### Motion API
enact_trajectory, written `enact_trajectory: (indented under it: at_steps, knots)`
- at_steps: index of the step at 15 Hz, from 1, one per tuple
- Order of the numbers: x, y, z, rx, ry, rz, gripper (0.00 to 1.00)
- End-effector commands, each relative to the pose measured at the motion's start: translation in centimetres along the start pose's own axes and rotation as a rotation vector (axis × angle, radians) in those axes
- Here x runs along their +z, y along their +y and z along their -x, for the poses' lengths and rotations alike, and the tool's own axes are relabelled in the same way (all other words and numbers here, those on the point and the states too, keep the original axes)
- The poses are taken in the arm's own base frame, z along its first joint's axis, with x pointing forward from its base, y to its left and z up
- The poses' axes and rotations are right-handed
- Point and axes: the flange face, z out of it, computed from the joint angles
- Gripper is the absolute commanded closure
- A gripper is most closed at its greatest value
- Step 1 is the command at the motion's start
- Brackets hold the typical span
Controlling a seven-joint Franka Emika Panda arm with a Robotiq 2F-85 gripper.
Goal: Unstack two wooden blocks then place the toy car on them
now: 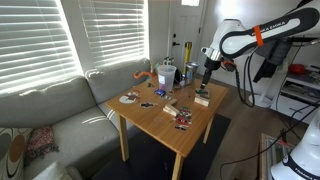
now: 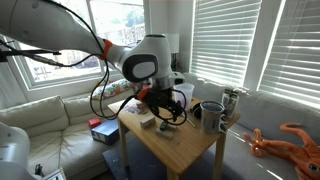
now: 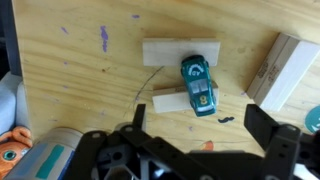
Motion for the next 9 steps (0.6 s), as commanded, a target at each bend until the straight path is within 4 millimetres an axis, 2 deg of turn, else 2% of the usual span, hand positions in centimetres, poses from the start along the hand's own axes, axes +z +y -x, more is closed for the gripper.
enact_trajectory:
  at_steps: [1,6,7,9]
  knots:
    - [-2.4,-0.1,1.3,0.008,0.038,0.0,0.0]
    - [-4.8,0.2,2.3,0.014,0.047,-0.017,0.0]
    - [-3.8,0.5,1.1,0.018,0.046,0.003,0.0]
    - [-4.5,0.5,1.5,0.021,0.046,-0.001,0.0]
